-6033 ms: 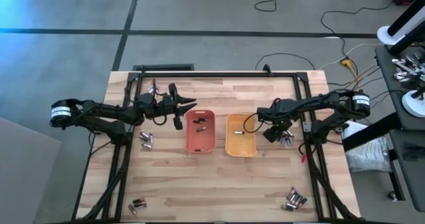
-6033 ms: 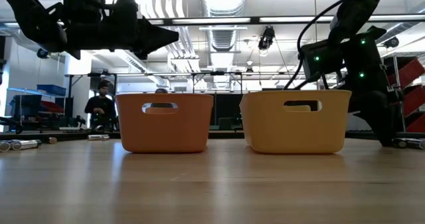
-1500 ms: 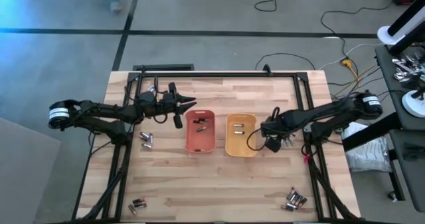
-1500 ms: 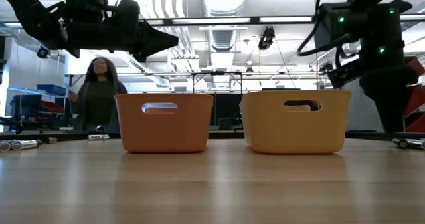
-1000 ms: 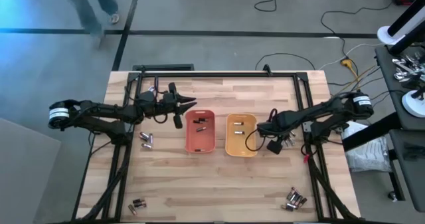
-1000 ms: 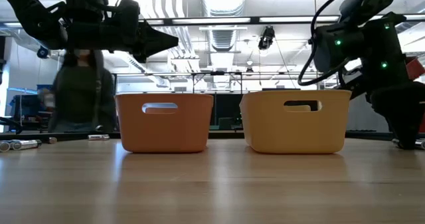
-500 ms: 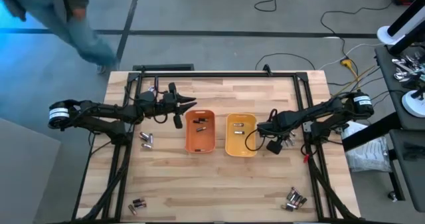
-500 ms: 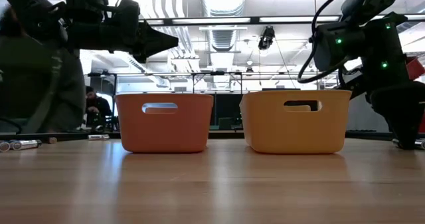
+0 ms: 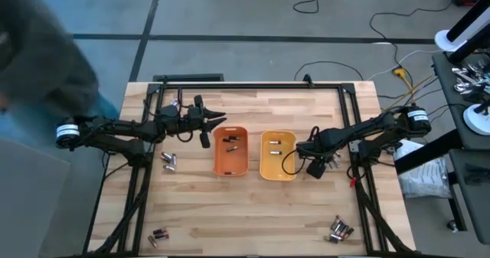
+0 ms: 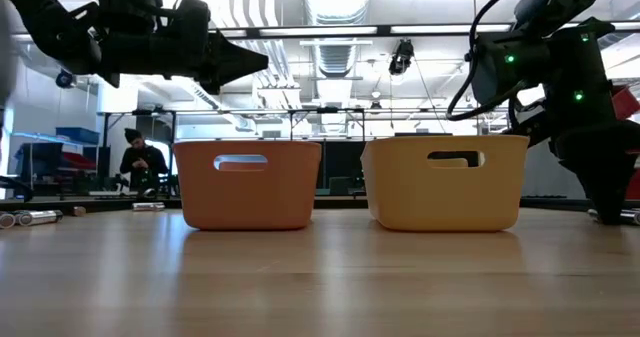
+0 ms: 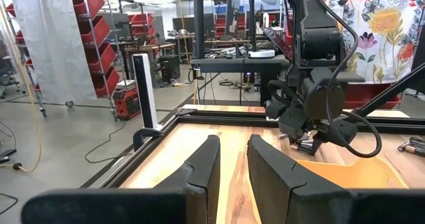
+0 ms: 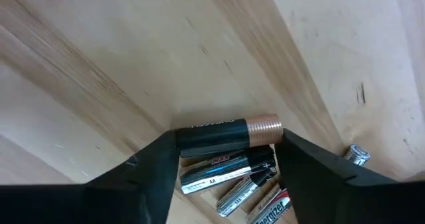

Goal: Sort batteries
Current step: Put the brown-black battery into the orange bin

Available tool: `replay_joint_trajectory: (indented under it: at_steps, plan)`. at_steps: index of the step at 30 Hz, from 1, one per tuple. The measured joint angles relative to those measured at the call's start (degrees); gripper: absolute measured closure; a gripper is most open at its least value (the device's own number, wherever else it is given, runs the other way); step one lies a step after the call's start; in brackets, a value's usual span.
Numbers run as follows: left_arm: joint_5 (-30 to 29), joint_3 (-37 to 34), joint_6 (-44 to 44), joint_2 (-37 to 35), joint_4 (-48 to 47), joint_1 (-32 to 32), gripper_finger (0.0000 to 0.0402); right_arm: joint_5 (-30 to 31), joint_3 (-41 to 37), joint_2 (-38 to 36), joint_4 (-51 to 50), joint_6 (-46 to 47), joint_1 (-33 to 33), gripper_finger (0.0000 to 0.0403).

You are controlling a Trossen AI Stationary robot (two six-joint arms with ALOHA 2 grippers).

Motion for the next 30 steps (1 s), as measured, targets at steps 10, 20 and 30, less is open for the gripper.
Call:
replay_joint_trajectory:
  at_steps: [10,20,30]
  plan:
    - [0.00,-0.02,0.02,-0.04,0.01,0.01,0.0343,1.67,1.22,0.03,-0.42,-2.67,-0.02,0.0186]
    - [-0.02,-0.02,0.19,-0.04,-0.04,0.00,0.0343,8.07,7.73,-0.22,-6.85,-4.58,-0.04,0.0191]
    - [-0.02,-0.02,1.42,-0.09,-1.29,-0.01,0.0343,16.01,21.88,-0.13,-12.48,-8.87,0.12,0.0191]
